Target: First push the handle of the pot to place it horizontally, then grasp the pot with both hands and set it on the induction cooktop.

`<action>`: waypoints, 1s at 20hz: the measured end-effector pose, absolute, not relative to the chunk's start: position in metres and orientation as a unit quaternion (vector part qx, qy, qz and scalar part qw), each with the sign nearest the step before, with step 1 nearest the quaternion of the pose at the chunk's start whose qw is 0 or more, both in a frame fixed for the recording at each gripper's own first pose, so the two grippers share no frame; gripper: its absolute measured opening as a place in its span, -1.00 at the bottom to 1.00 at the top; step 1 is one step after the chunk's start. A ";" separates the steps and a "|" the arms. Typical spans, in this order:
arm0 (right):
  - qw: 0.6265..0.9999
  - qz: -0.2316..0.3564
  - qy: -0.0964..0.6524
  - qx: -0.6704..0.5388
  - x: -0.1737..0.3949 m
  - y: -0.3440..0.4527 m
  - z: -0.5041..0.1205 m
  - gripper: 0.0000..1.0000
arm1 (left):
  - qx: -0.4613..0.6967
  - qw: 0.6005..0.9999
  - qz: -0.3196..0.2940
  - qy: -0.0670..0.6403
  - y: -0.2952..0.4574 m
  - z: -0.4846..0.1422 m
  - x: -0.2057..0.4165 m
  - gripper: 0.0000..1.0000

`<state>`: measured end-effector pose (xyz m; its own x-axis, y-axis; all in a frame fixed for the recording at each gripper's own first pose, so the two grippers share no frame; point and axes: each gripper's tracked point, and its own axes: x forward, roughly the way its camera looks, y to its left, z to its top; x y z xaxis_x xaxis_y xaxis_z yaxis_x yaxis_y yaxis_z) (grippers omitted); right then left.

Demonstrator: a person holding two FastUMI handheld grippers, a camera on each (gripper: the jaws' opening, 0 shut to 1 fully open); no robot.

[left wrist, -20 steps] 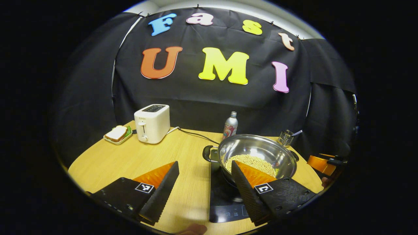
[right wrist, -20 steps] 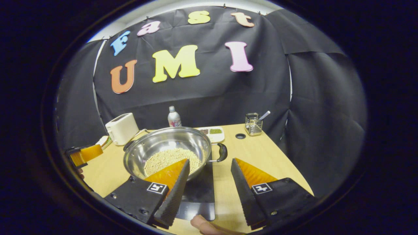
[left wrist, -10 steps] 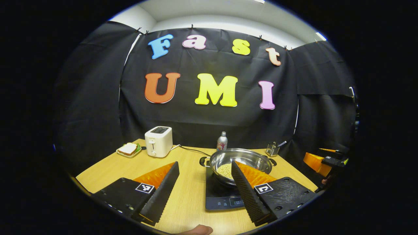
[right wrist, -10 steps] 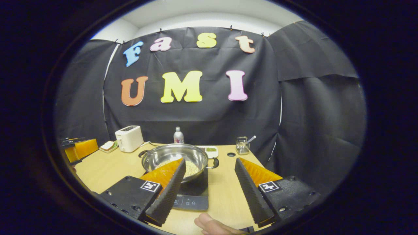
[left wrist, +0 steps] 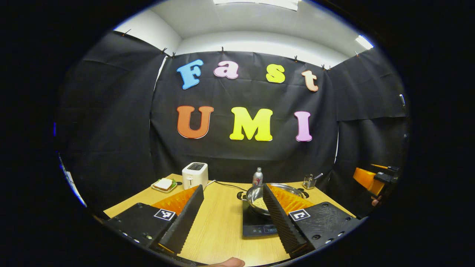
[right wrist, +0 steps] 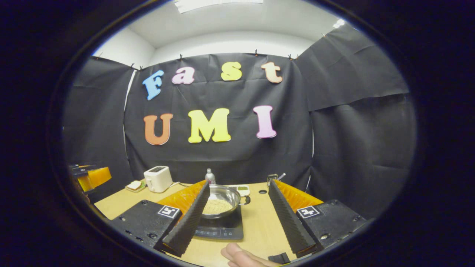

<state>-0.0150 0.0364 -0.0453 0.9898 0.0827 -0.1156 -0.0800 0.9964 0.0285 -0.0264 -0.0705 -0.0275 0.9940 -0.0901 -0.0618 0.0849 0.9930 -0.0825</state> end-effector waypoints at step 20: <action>1.000 0.019 -0.007 0.000 -0.061 0.016 -0.023 0.97 | -0.043 0.999 -0.011 -0.016 -0.032 -0.020 -0.049 0.90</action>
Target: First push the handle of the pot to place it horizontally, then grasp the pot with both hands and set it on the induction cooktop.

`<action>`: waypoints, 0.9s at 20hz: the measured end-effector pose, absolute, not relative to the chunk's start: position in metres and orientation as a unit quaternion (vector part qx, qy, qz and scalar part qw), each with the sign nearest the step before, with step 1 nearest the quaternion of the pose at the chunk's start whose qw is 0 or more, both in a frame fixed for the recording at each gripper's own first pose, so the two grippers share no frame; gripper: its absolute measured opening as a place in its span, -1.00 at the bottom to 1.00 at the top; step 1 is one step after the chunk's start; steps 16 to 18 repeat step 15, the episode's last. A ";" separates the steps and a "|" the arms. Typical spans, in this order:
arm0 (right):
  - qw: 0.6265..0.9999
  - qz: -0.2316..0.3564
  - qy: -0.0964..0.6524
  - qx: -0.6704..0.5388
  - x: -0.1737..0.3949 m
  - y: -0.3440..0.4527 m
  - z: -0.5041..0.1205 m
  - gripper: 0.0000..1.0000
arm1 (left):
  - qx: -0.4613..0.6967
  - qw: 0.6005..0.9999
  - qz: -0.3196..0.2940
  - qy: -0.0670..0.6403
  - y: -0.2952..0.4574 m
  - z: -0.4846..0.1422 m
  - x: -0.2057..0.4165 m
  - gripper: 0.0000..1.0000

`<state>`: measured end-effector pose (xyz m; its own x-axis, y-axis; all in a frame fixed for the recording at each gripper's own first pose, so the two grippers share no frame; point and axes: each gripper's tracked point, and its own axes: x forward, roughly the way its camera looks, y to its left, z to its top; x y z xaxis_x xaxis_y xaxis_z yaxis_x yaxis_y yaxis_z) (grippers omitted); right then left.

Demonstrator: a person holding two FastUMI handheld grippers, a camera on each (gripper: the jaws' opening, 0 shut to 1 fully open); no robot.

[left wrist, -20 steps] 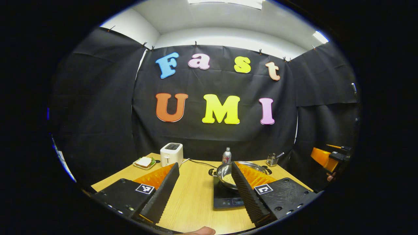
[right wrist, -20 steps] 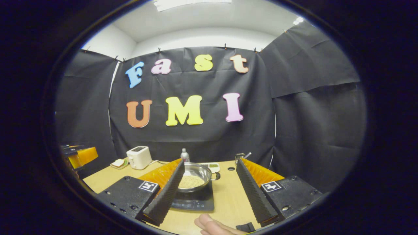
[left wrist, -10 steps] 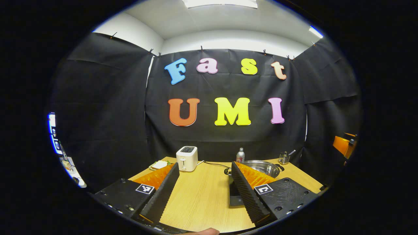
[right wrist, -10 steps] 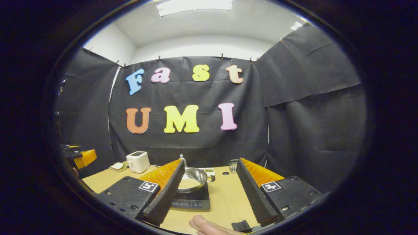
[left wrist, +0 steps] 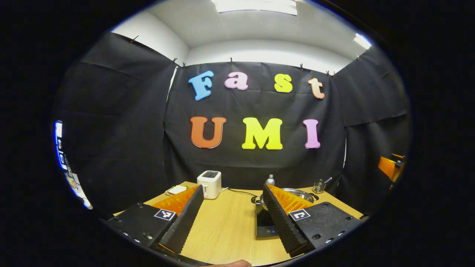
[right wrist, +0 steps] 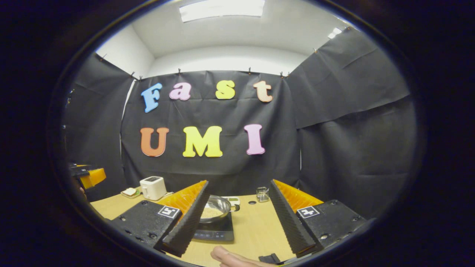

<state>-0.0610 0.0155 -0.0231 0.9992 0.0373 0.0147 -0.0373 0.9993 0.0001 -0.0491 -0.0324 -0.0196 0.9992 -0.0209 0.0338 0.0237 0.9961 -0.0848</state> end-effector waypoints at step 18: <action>0.999 0.030 -0.018 0.013 -0.053 0.006 -0.027 0.97 | -0.026 0.999 -0.013 -0.019 -0.040 -0.022 -0.043 0.90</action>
